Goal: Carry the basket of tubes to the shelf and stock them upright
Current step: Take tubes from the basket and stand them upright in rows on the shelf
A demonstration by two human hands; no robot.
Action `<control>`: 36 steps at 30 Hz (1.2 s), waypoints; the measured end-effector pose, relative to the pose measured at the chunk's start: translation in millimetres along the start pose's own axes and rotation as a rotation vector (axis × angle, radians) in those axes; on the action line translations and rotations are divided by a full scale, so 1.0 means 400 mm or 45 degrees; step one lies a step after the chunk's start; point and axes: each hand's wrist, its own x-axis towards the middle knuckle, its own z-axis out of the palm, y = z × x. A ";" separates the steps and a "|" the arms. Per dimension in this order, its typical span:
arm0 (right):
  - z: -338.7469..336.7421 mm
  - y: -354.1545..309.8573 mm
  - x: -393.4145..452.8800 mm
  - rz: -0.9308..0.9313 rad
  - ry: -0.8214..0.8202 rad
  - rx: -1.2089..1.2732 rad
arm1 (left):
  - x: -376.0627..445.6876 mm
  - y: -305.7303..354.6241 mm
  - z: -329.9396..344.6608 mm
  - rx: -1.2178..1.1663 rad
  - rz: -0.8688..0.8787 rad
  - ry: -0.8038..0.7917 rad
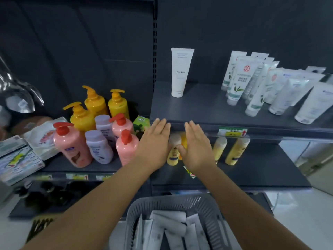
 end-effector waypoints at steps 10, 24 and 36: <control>0.173 0.124 -0.252 0.048 -0.356 0.070 | -0.283 0.051 0.222 -0.116 -0.219 -0.314; 0.554 0.228 -0.346 0.287 -0.830 0.044 | -0.421 -0.049 0.612 -0.256 -0.448 -0.816; 0.828 0.333 -0.279 0.316 -0.950 -0.023 | -0.340 -0.105 0.868 -0.026 -0.185 -0.875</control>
